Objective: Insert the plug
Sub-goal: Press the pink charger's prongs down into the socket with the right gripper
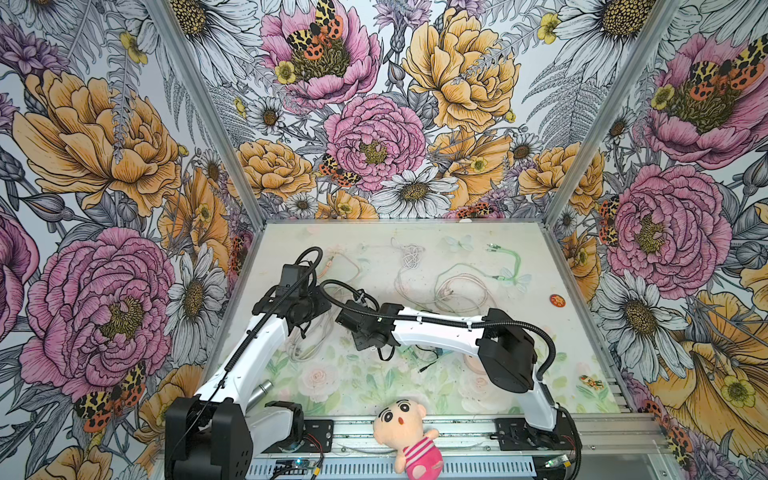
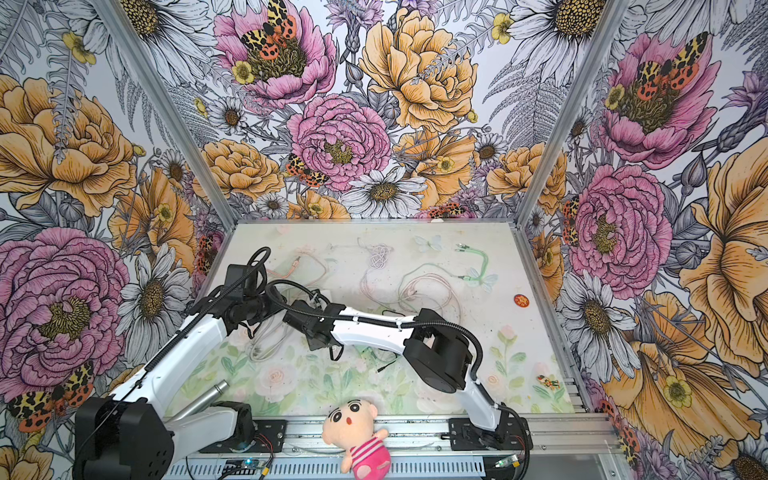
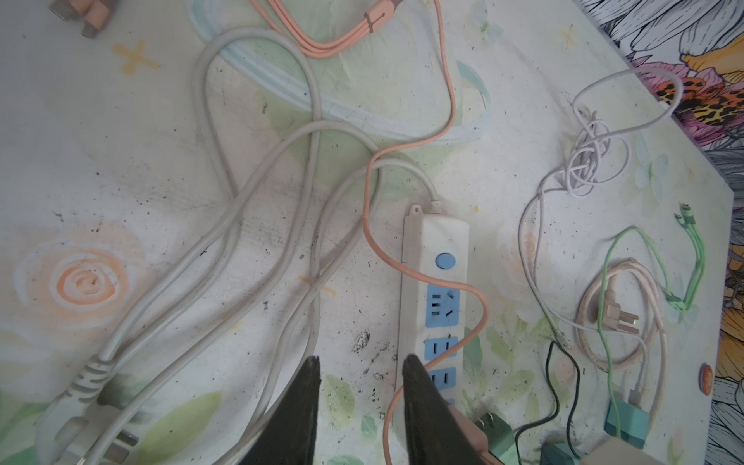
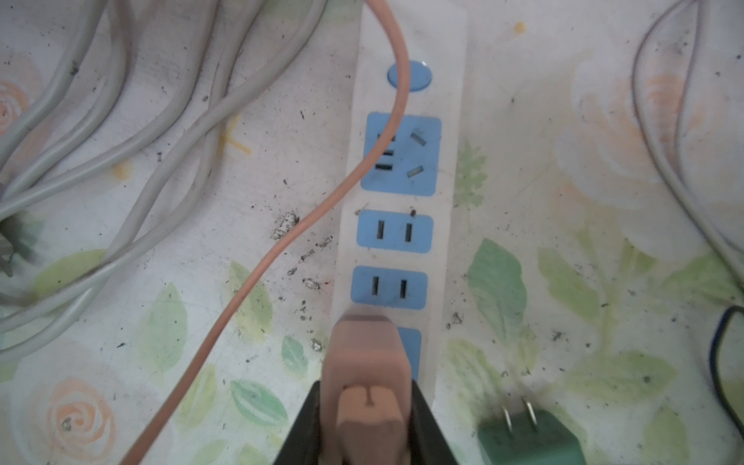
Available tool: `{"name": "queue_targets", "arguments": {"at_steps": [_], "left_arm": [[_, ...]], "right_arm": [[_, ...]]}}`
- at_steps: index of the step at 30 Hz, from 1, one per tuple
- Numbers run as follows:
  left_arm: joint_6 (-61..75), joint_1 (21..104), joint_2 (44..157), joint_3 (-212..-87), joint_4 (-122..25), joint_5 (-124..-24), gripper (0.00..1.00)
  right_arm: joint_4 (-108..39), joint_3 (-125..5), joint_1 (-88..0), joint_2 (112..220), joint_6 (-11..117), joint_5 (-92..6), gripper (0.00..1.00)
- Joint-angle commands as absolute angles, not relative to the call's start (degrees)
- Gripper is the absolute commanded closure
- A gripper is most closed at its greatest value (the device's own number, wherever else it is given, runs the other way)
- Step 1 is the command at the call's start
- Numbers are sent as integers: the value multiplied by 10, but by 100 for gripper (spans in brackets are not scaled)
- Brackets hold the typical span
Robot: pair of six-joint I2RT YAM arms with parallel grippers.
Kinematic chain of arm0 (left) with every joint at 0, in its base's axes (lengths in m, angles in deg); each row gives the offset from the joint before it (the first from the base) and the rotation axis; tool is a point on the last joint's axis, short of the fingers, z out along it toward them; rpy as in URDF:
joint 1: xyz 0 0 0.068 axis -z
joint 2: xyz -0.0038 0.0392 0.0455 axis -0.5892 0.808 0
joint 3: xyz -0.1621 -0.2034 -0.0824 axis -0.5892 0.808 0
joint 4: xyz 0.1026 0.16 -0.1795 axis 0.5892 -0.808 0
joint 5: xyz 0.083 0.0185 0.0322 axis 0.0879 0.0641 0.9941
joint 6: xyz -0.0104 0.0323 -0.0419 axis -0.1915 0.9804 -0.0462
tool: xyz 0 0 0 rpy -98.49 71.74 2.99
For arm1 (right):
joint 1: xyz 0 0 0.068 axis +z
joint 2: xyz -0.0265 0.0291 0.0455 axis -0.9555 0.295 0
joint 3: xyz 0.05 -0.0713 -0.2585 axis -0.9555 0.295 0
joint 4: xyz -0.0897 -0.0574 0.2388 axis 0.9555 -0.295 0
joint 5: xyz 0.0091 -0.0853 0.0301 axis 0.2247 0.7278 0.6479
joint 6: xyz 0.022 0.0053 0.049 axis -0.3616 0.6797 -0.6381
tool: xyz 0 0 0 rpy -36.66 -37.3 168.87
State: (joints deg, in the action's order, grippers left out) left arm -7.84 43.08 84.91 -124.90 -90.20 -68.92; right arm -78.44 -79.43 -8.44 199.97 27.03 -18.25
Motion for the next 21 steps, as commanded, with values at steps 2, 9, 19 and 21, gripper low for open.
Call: {"name": "queue_targets", "arguments": {"at_steps": [2,9,19,21], "left_arm": [[-82,427,838,-1243,-903,-696,63],[-78,425,836,-1246,-906,-697,63],[-74,423,830,-1244,-907,-699,63],[-73,422,830,-1243,-907,-697,63]], "right_arm": [[-807,-752,-102,2091,274,-283,100],[-810,-753,-102,2091,274,-272,100],[-815,-760,-101,2091,276,-273,82],[-816,-758,-101,2084,276,-264,81]]}}
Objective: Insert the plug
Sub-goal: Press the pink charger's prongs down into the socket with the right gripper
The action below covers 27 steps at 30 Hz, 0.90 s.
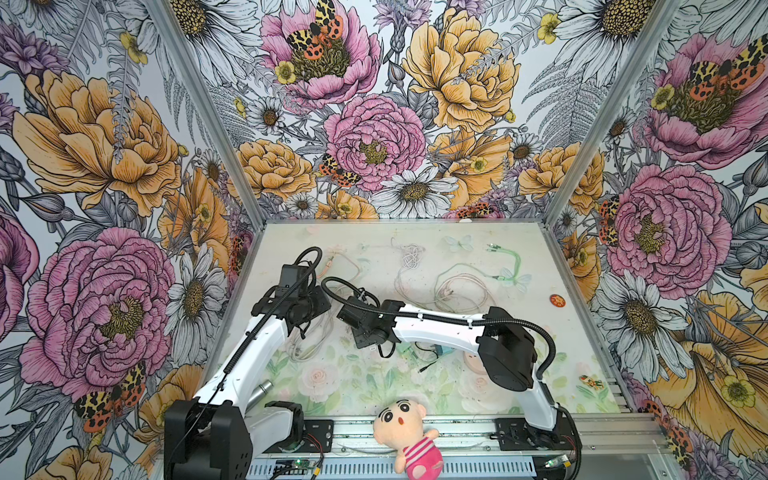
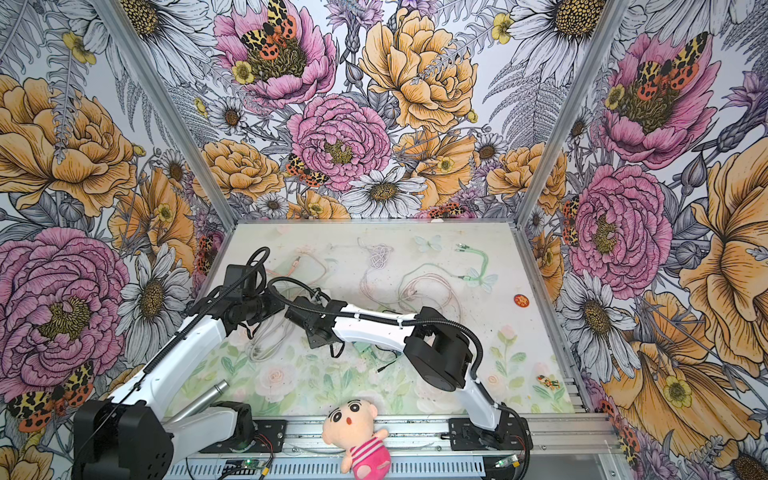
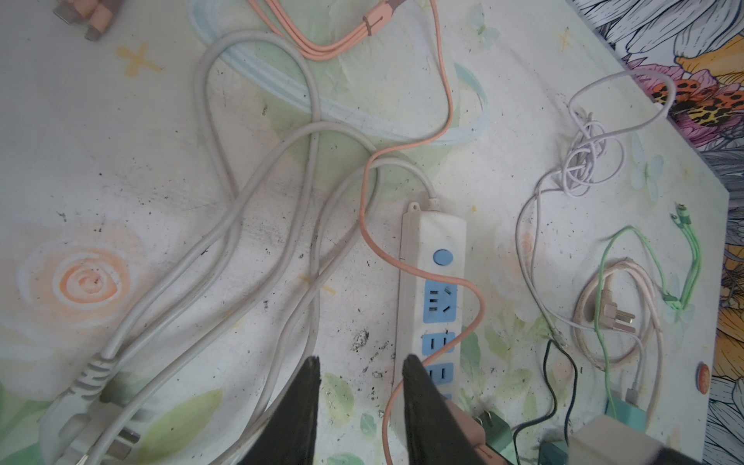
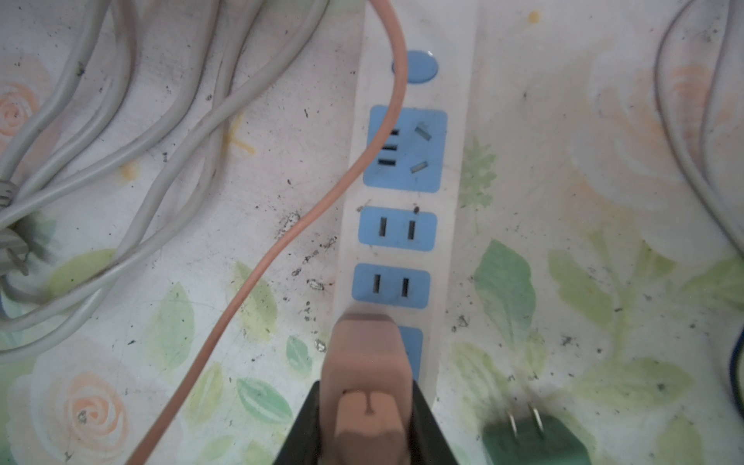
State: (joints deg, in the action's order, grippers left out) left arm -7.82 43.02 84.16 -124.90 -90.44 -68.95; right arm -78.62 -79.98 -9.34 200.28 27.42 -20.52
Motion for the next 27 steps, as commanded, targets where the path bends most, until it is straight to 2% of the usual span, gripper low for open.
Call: {"name": "queue_targets", "arguments": {"at_steps": [1,12,23,27], "left_arm": [[-74,421,829,-1243,-907,-696,63],[-73,419,818,-1241,-906,-688,63],[-72,417,811,-1240,-906,-689,63],[-70,417,818,-1243,-907,-690,62]], "right_arm": [[-816,-757,-102,2079,275,-259,81],[-814,-768,-101,2033,277,-224,61],[-814,-771,-93,1987,282,-216,59],[-813,-774,-82,1971,300,-228,51]]}}
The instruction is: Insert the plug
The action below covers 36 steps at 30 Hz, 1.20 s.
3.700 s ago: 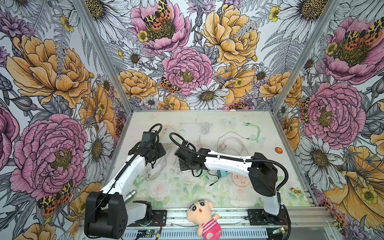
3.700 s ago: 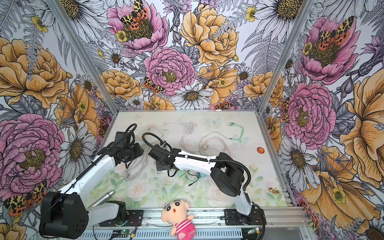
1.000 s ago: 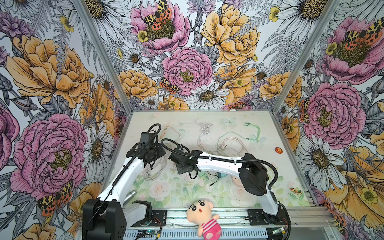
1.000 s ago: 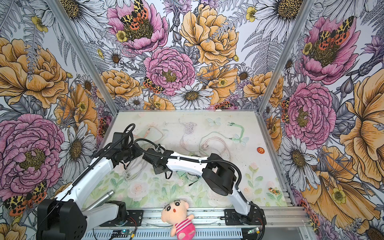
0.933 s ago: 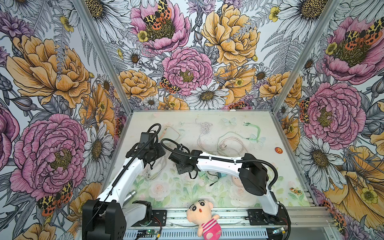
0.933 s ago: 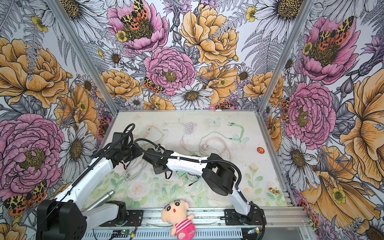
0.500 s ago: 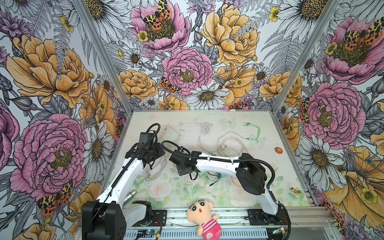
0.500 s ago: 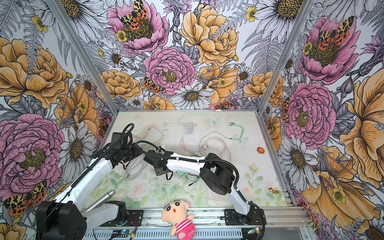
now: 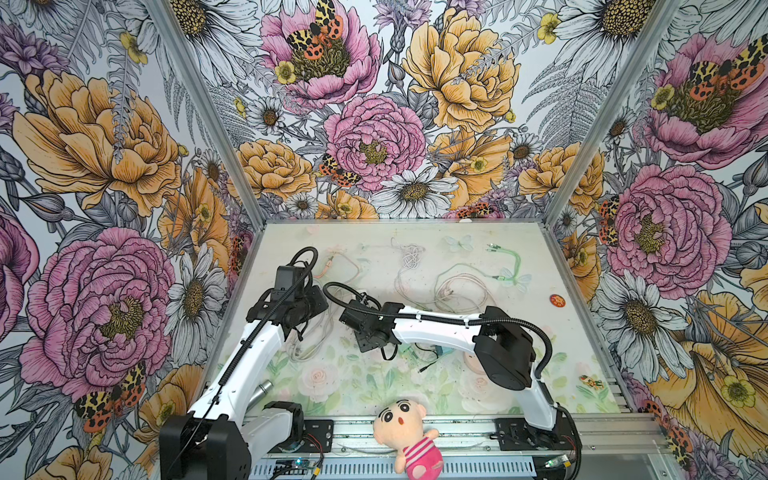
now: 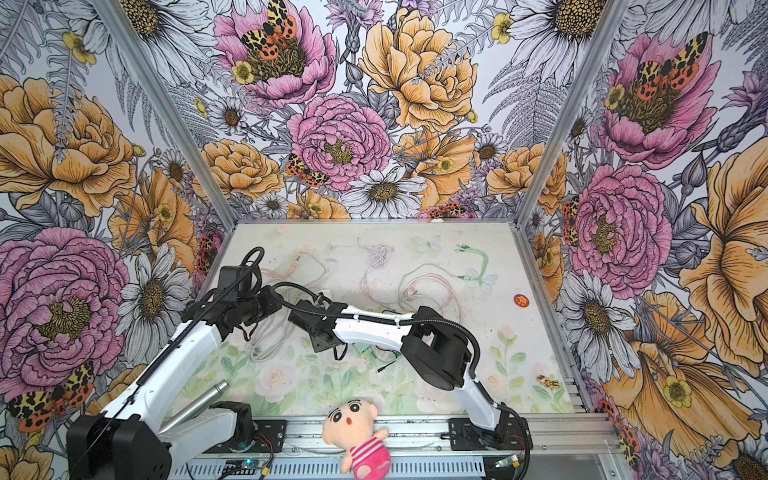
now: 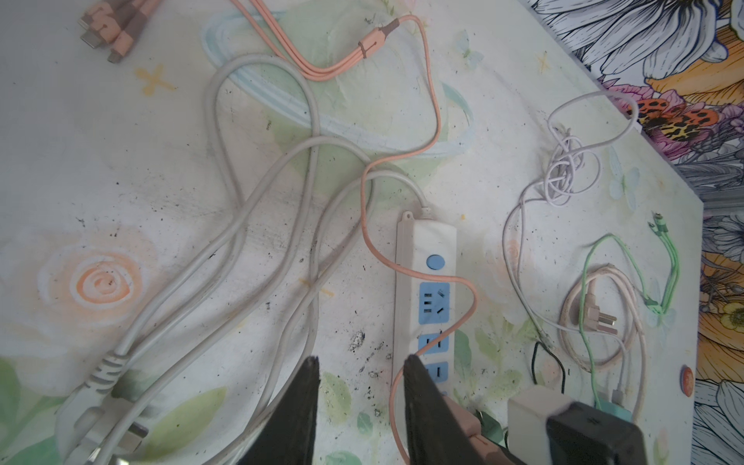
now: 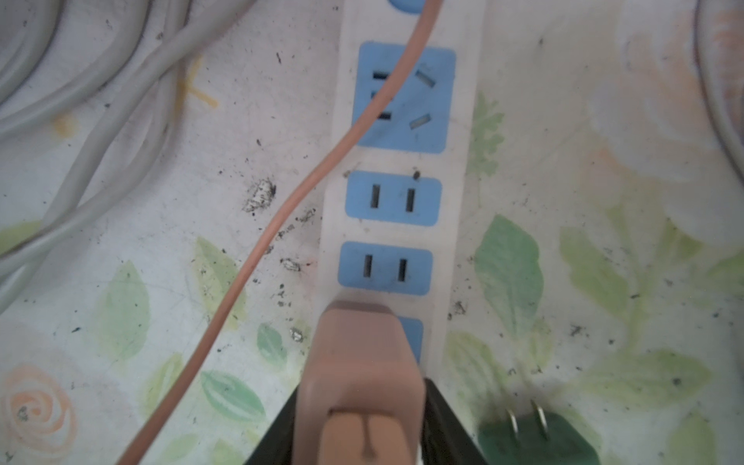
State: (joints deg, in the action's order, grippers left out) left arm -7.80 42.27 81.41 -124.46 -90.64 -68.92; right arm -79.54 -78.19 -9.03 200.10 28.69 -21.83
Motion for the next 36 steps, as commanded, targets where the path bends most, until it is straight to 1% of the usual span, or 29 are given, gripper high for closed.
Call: {"name": "queue_targets", "arguments": {"at_steps": [1,2,3,4,9,14,20,26,29,33,35,36], "left_arm": [[-70,417,819,-1243,-907,-690,62],[-70,417,820,-1244,-907,-690,62],[-69,417,820,-1244,-907,-691,62],[-68,417,821,-1244,-907,-692,62],[-67,417,821,-1243,-907,-693,61],[-65,419,826,-1244,-906,-702,60],[-62,447,819,-1255,-918,-713,59],[-63,528,811,-1306,-988,-619,59],[-73,574,787,-1324,-1004,-592,61],[-90,625,750,-1349,-1005,-591,70],[-100,651,753,-1365,-1005,-592,74],[-105,669,761,-1374,-1005,-590,75]], "right_arm": [[-814,-773,-79,1967,303,-232,49],[-813,-771,-78,1962,305,-235,47],[-814,-768,-76,1957,308,-239,42],[-814,-765,-75,1952,311,-243,40],[-813,-726,-74,1912,315,-251,38],[-814,-669,-74,1857,317,-238,36],[-814,-586,-92,1760,317,-192,35],[-814,-516,-156,1642,331,-135,35],[-814,-487,-190,1589,334,-98,36],[-807,-454,-244,1534,345,-69,38],[-799,-441,-270,1513,355,-70,39],[-793,-435,-298,1502,361,-70,40]]}}
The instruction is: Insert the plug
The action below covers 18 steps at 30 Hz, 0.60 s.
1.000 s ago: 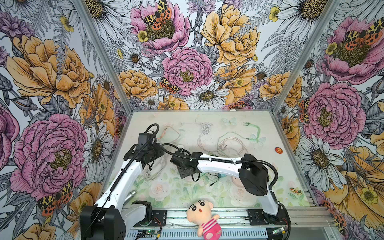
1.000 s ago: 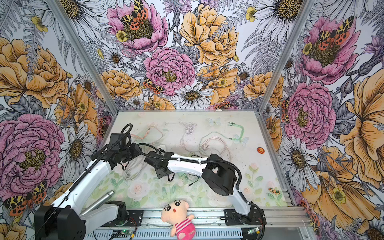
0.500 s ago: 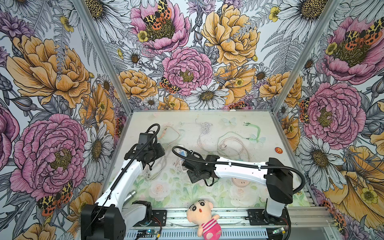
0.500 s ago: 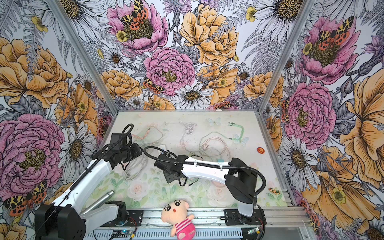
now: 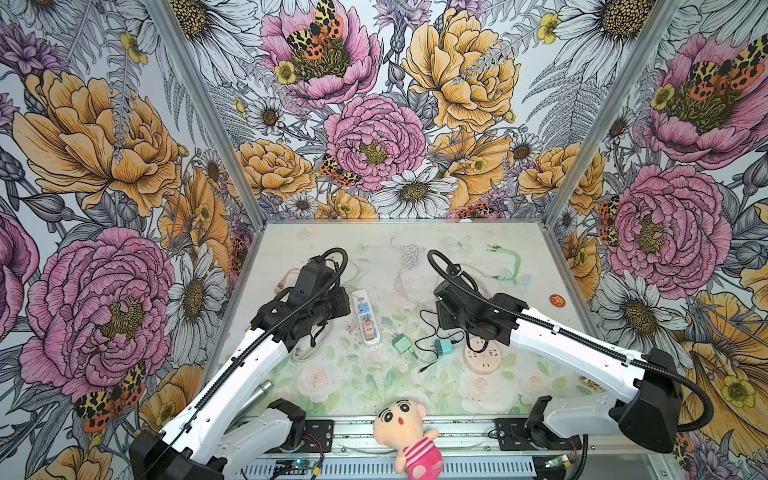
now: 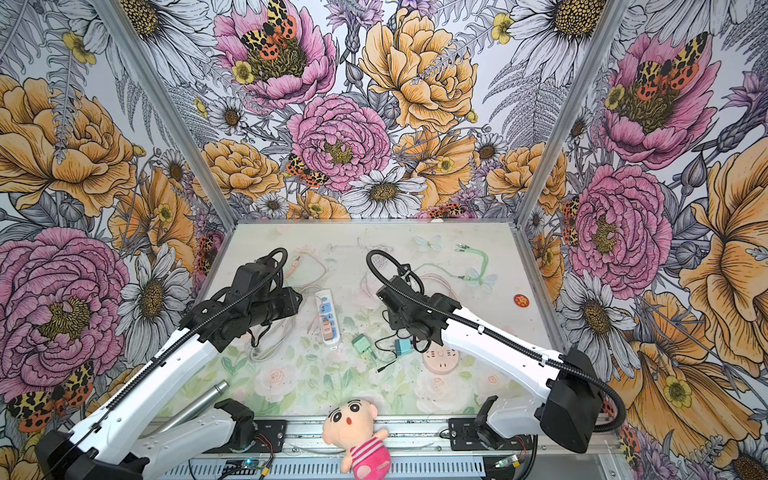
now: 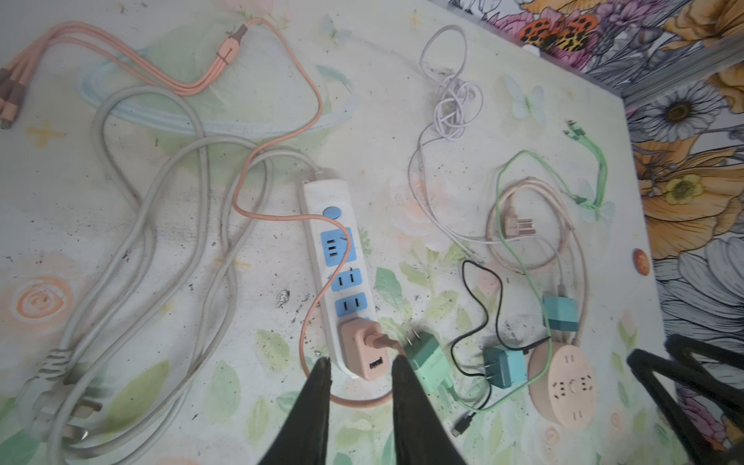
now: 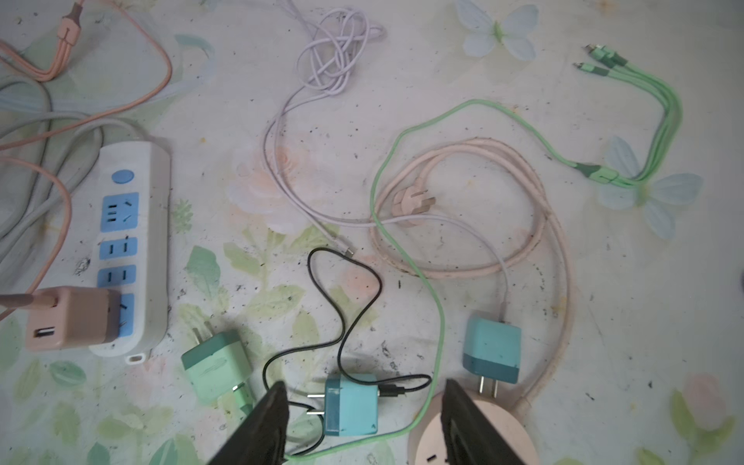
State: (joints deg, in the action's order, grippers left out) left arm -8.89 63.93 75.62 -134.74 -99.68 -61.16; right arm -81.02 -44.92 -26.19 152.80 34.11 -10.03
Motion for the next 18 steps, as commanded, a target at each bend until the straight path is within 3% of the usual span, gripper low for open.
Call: {"name": "queue_targets", "arguments": {"at_steps": [1,9,14,18], "left_arm": [[-110,687,771,-1383,-1004,-585,77],[-152,853,947,-1465,-1004,-489,85],[-167,873,1066,-1505,-1003,-480,92],[-171,873,1094,-1520,-1004,-477,94]], "right_arm": [[-787,-430,-312,1495,365,-72,40],[-744,-424,-437,1482,405,-139,43],[-727,-415,-464,1489,411,-178,44],[-725,-405,-475,1486,417,-189,44]]}}
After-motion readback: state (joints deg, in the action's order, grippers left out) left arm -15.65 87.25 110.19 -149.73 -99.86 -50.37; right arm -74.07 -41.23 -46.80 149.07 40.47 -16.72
